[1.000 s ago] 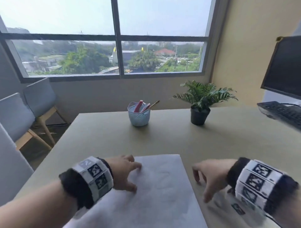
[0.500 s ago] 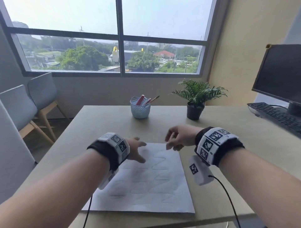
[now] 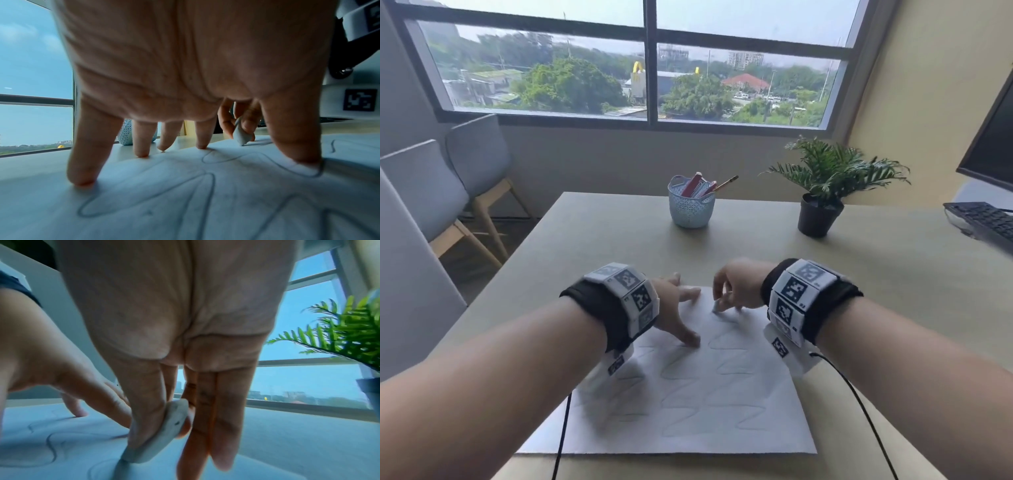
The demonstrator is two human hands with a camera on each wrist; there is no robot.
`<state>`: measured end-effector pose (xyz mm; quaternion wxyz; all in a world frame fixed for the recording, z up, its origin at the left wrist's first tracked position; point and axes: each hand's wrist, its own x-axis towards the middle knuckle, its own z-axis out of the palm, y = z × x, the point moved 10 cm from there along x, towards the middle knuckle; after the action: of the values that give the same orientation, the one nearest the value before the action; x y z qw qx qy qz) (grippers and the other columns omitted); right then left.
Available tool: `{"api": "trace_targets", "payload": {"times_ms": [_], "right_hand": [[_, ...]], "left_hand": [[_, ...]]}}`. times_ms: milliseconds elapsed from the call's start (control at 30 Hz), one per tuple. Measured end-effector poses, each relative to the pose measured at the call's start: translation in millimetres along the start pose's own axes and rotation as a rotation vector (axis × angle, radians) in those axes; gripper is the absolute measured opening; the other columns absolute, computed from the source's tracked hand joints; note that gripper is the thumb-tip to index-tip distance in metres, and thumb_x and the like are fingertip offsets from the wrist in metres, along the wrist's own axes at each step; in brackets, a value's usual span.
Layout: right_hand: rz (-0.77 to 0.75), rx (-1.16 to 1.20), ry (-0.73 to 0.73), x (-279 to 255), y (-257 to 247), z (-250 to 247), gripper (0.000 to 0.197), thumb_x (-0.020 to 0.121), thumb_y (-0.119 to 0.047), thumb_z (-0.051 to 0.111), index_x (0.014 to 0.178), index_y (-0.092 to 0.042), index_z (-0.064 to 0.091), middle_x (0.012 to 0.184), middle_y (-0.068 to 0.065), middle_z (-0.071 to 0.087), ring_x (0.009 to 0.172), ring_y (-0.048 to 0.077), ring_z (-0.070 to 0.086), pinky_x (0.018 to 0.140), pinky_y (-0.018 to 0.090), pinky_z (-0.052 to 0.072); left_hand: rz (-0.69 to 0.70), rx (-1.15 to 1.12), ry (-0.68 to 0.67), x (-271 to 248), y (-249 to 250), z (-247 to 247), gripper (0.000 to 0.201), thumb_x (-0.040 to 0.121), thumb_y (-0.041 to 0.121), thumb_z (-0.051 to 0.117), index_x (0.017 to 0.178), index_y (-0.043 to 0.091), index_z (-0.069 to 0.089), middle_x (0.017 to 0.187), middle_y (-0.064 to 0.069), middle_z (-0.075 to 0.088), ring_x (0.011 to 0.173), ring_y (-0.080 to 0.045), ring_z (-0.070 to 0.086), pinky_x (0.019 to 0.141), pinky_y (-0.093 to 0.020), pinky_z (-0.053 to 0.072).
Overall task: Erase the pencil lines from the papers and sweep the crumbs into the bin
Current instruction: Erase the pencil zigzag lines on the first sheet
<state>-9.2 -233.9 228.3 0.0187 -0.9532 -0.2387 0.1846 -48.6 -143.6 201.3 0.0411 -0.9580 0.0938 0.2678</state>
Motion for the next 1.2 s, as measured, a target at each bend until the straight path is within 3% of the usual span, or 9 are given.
{"api": "trace_targets", "payload": {"times_ms": [100, 200, 333, 533, 700, 867, 967, 1067, 1200], "right_hand": [[-0.035, -0.063, -0.019, -1, -9, 2, 0.028, 0.089, -0.033, 0.066, 0.114, -0.019, 0.067, 0.109, 0.005, 0.067, 0.099, 0.023, 0.063, 0.072, 0.024, 0.043], [-0.042, -0.034, -0.022, -1, -12, 0, 0.026, 0.088, -0.033, 0.067, 0.111, -0.021, 0.067, 0.109, 0.004, 0.066, 0.094, 0.022, 0.062, 0.078, 0.029, 0.049], [-0.021, -0.05, 0.017, 2, -10, -2, 0.028, 0.091, -0.033, 0.064, 0.114, -0.018, 0.064, 0.105, 0.006, 0.069, 0.084, 0.019, 0.056, 0.069, 0.024, 0.041], [-0.053, -0.037, -0.022, -5, -8, 7, 0.025, 0.087, -0.04, 0.067, 0.107, -0.024, 0.068, 0.092, -0.005, 0.055, 0.084, 0.016, 0.052, 0.073, 0.026, 0.042], [-0.003, -0.001, -0.014, 5, -4, 1, 0.024, 0.091, -0.03, 0.065, 0.112, -0.019, 0.066, 0.086, 0.001, 0.066, 0.076, 0.018, 0.059, 0.062, 0.023, 0.044], [-0.047, -0.052, -0.036, -3, -5, 6, 0.027, 0.087, -0.038, 0.068, 0.109, -0.023, 0.069, 0.097, -0.003, 0.057, 0.087, 0.018, 0.055, 0.077, 0.028, 0.045], [-0.038, -0.022, -0.042, 1, -2, 5, 0.023, 0.085, -0.037, 0.07, 0.105, -0.024, 0.068, 0.098, 0.0, 0.065, 0.087, 0.02, 0.062, 0.077, 0.029, 0.048], [-0.012, 0.031, -0.019, 9, 2, 1, 0.016, 0.088, -0.031, 0.068, 0.102, -0.025, 0.066, 0.096, 0.007, 0.072, 0.077, 0.019, 0.063, 0.072, 0.027, 0.049], [-0.051, 0.005, -0.028, 1, 3, 5, 0.022, 0.085, -0.038, 0.07, 0.102, -0.025, 0.068, 0.084, -0.006, 0.059, 0.079, 0.017, 0.055, 0.067, 0.024, 0.043]], "left_hand": [[0.012, 0.032, -0.011, -2, -1, 4, 0.1, 0.076, 0.074, 0.053, 0.15, 0.04, -0.003, 0.159, 0.001, -0.011, 0.147, -0.025, 0.0, 0.116, -0.048, 0.011], [0.013, 0.049, -0.02, -4, -2, 11, 0.101, 0.076, 0.076, 0.051, 0.15, 0.038, -0.006, 0.159, 0.0, -0.013, 0.146, -0.028, -0.003, 0.116, -0.051, 0.01], [0.009, 0.042, -0.018, -6, -1, 10, 0.1, 0.078, 0.074, 0.05, 0.151, 0.035, -0.006, 0.159, 0.0, -0.014, 0.146, -0.028, -0.004, 0.114, -0.052, 0.01], [0.002, 0.033, -0.019, -6, -1, 10, 0.102, 0.078, 0.073, 0.052, 0.151, 0.035, -0.006, 0.159, 0.001, -0.014, 0.146, -0.028, -0.005, 0.114, -0.053, 0.009], [0.002, 0.012, -0.006, -6, -2, 9, 0.102, 0.077, 0.072, 0.055, 0.152, 0.036, -0.004, 0.16, 0.001, -0.011, 0.147, -0.027, -0.003, 0.115, -0.051, 0.01], [-0.007, 0.011, -0.009, -3, -3, 10, 0.102, 0.076, 0.073, 0.055, 0.151, 0.037, -0.003, 0.16, 0.001, -0.011, 0.147, -0.028, -0.002, 0.116, -0.051, 0.01], [-0.01, 0.008, -0.011, -3, -3, 10, 0.102, 0.076, 0.072, 0.056, 0.151, 0.037, -0.003, 0.16, 0.001, -0.011, 0.147, -0.028, -0.002, 0.115, -0.051, 0.011], [-0.009, 0.005, -0.006, -4, -2, 9, 0.101, 0.076, 0.071, 0.057, 0.151, 0.037, -0.002, 0.16, 0.001, -0.01, 0.147, -0.028, -0.002, 0.116, -0.051, 0.011], [-0.007, 0.01, -0.002, -5, -1, 8, 0.1, 0.077, 0.07, 0.057, 0.152, 0.037, -0.001, 0.16, 0.001, -0.009, 0.147, -0.027, 0.0, 0.115, -0.049, 0.011]]}}
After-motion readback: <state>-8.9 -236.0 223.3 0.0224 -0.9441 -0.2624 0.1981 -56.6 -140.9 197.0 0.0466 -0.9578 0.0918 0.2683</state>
